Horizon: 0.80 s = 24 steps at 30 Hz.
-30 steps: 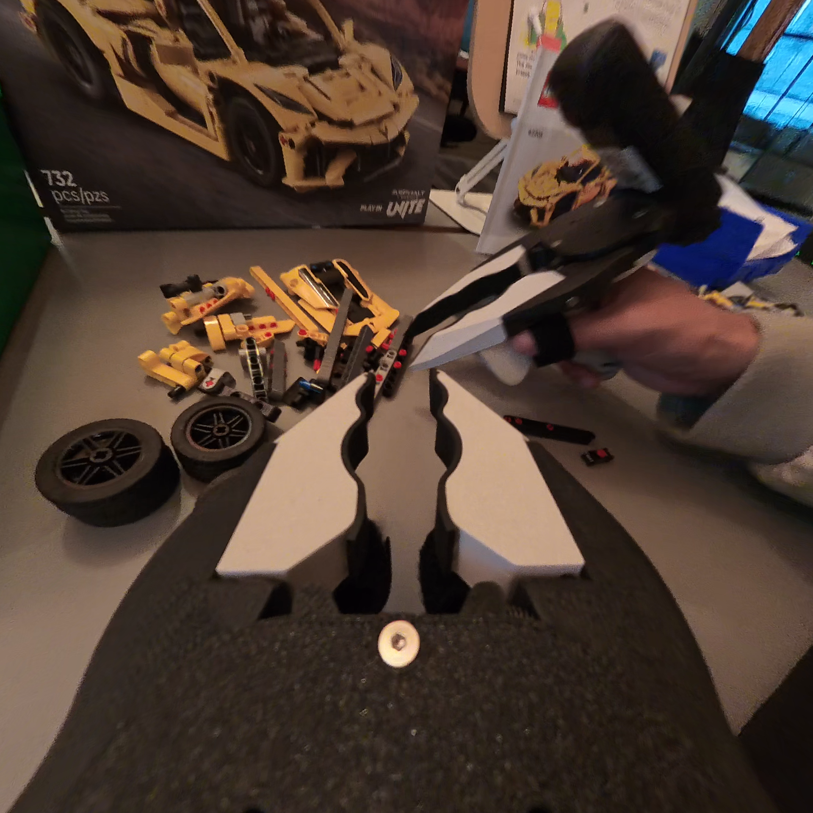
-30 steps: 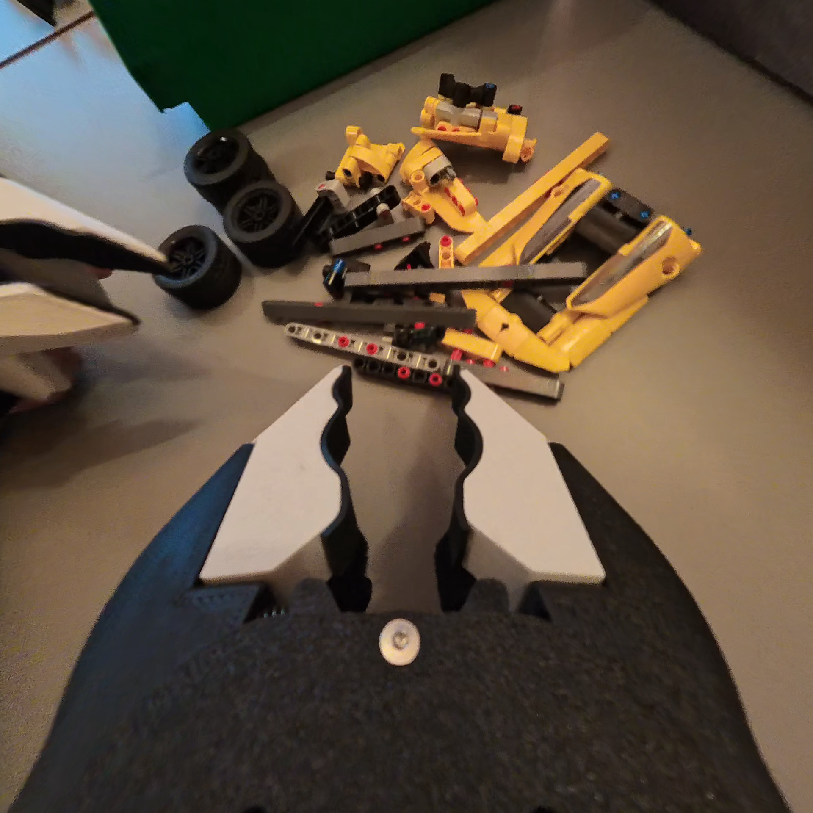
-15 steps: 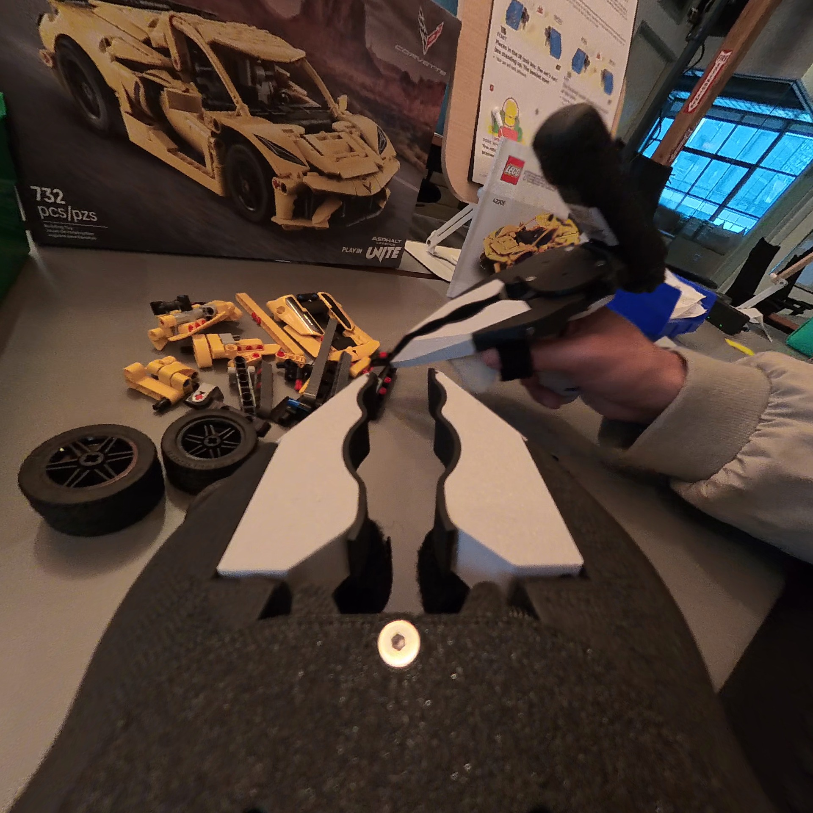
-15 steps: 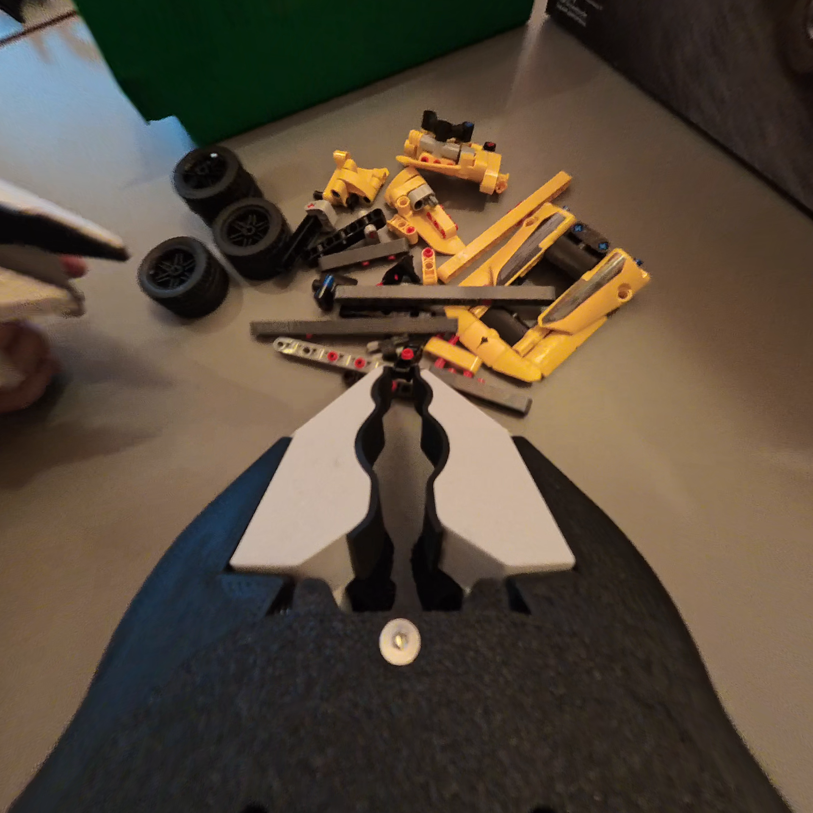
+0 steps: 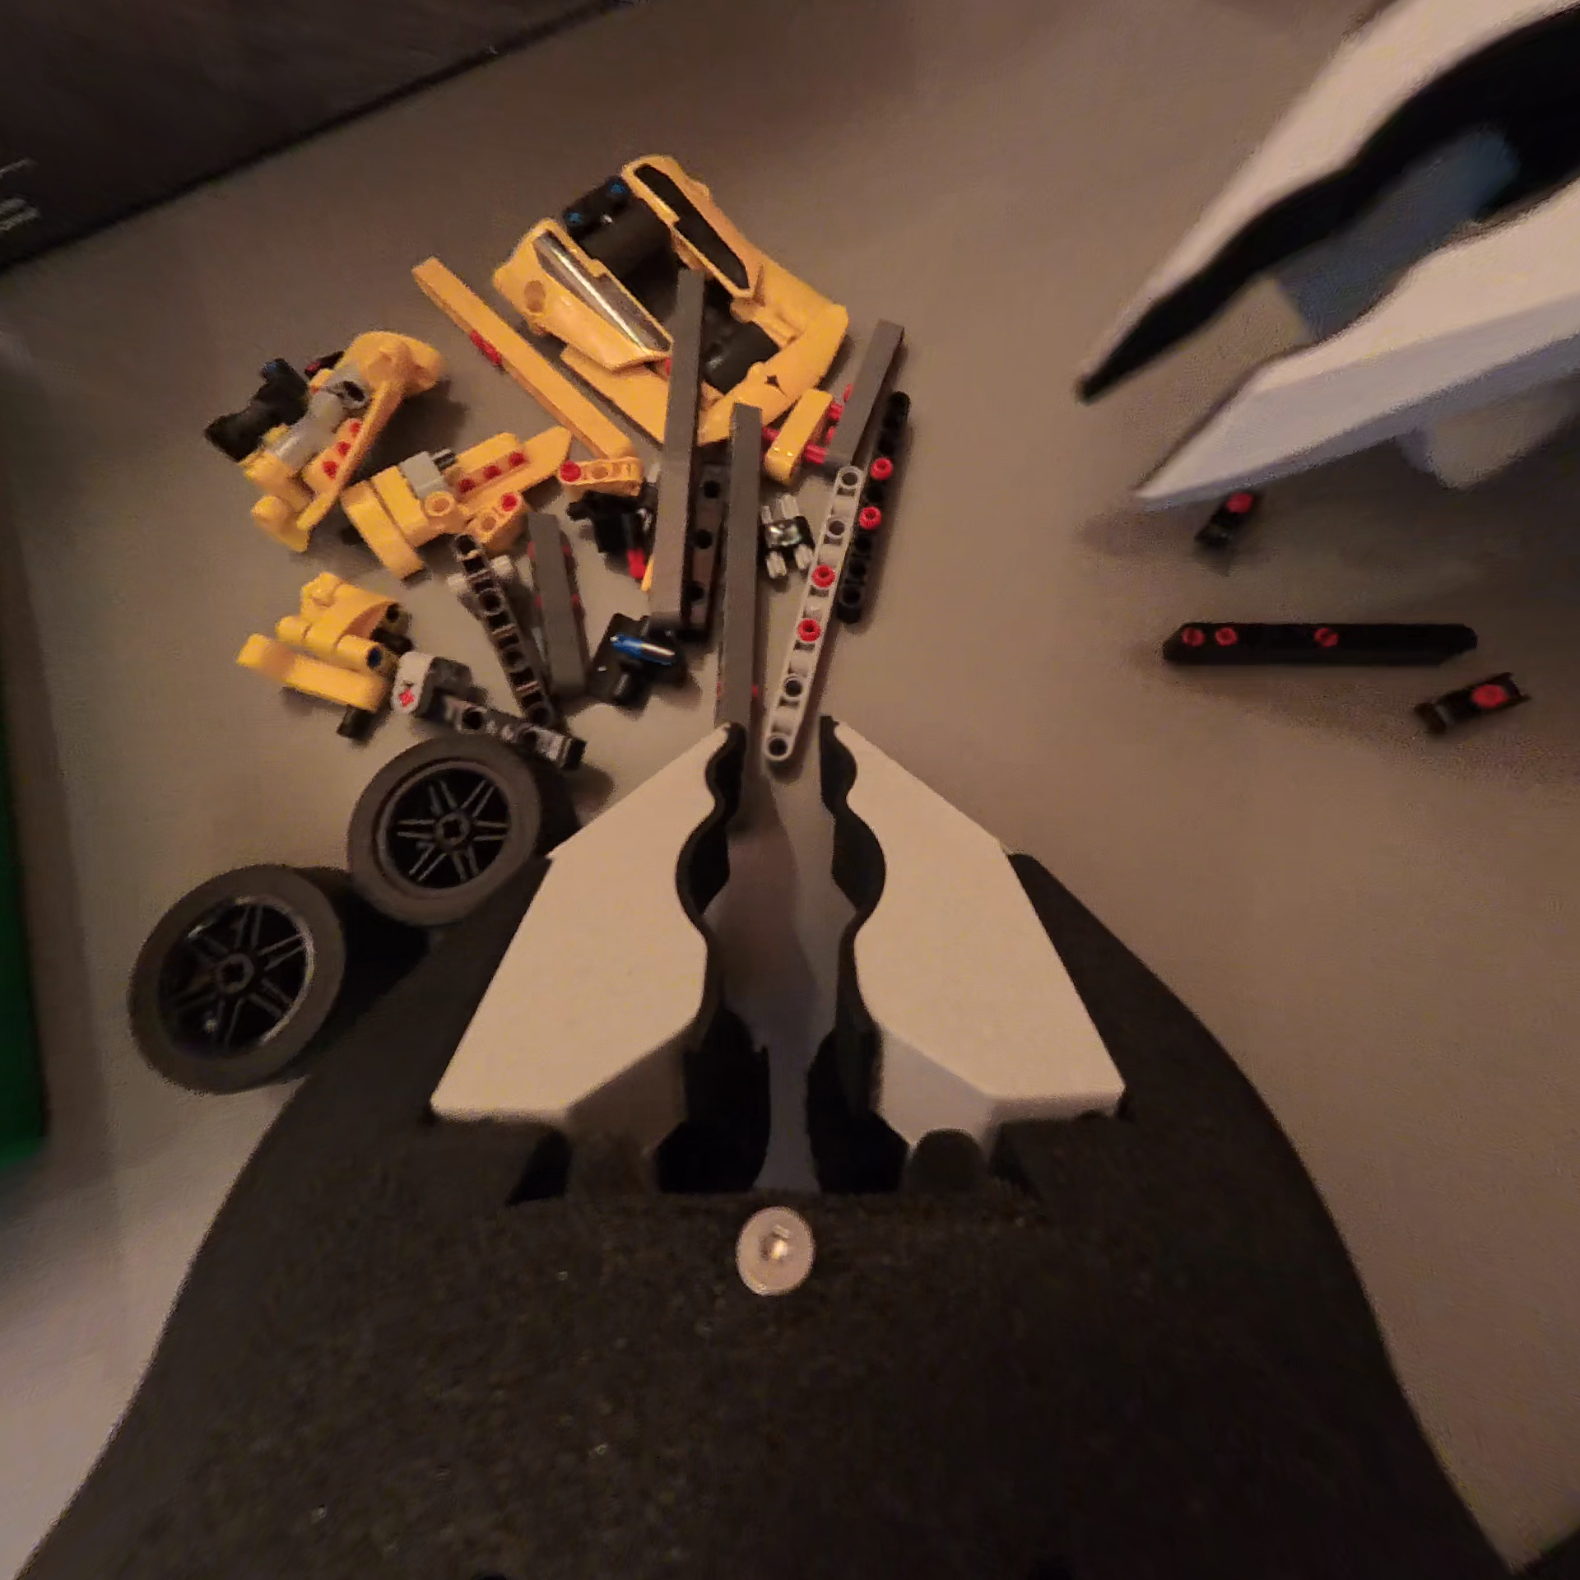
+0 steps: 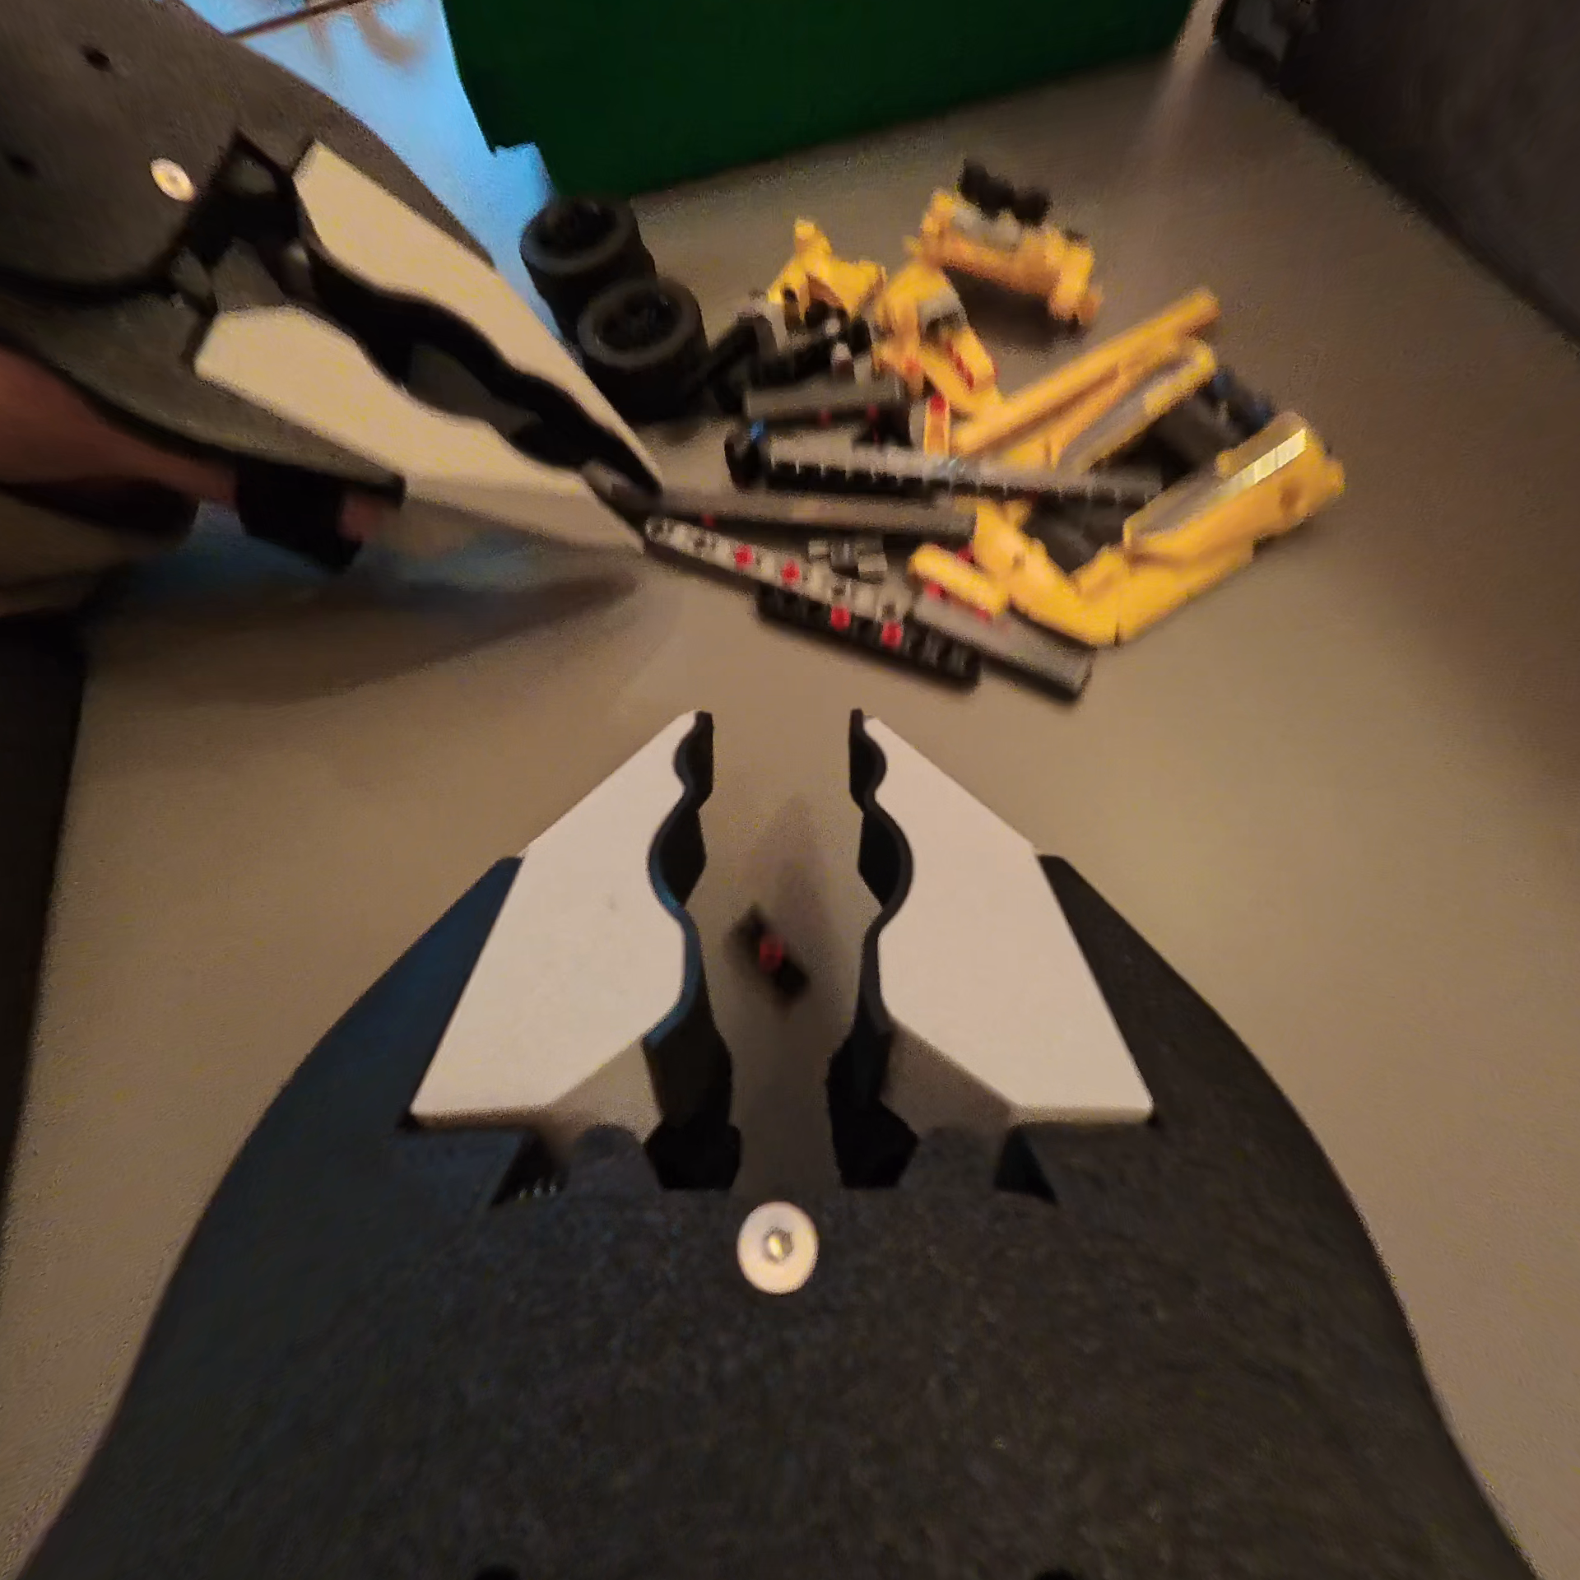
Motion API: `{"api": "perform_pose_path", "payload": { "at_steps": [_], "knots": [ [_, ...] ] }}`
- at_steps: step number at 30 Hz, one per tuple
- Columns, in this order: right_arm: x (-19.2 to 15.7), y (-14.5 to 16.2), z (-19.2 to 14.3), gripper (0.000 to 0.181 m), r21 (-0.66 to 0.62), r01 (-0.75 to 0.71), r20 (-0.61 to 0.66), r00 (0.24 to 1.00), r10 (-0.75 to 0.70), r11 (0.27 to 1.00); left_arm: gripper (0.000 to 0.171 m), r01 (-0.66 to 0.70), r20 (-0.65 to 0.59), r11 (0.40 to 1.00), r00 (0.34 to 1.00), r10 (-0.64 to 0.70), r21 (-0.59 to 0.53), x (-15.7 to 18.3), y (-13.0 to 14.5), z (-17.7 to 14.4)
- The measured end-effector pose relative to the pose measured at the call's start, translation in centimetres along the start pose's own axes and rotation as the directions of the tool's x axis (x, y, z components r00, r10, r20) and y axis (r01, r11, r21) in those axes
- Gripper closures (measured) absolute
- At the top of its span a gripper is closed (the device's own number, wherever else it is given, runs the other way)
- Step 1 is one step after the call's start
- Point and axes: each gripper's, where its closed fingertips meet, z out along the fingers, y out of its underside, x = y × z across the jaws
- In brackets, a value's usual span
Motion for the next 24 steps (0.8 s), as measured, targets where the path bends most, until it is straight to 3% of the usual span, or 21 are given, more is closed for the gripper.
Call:
{"api": "perform_pose_path", "payload": {
  "at_steps": [6, 11, 17, 24],
  "knots": [
    [0.4, -1.3, 6.1, 0.143, -0.113, 0.173, 0.036, 0.985, -0.170, 0.979, 0.157, -0.056, 0.020, 0.996, 0.998, 0.057, -0.063, 0.5, 0.7, 0.1],
    [-1.3, -0.2, 5.1, 0.159, -0.179, 0.128, 0.125, 0.986, -0.107, 0.975, 0.156, 0.011, -0.057, 1.000, 0.998, -0.013, -0.029, 1.8, 1.0, -1.0],
    [1.2, -2.5, 5.7, 0.152, -0.117, 0.038, -0.035, 0.998, -0.042, 0.992, 0.155, 0.117, -0.129, 0.993, 0.985, -0.112, 0.030, 2.6, 0.5, -2.0],
    [1.6, -1.6, 7.7, 0.159, -0.205, 0.069, -0.137, 0.986, -0.099, 0.976, 0.154, 0.144, -0.122, 0.989, 0.983, -0.139, 0.028, 2.2, 0.4, -2.5]
  ]
}}
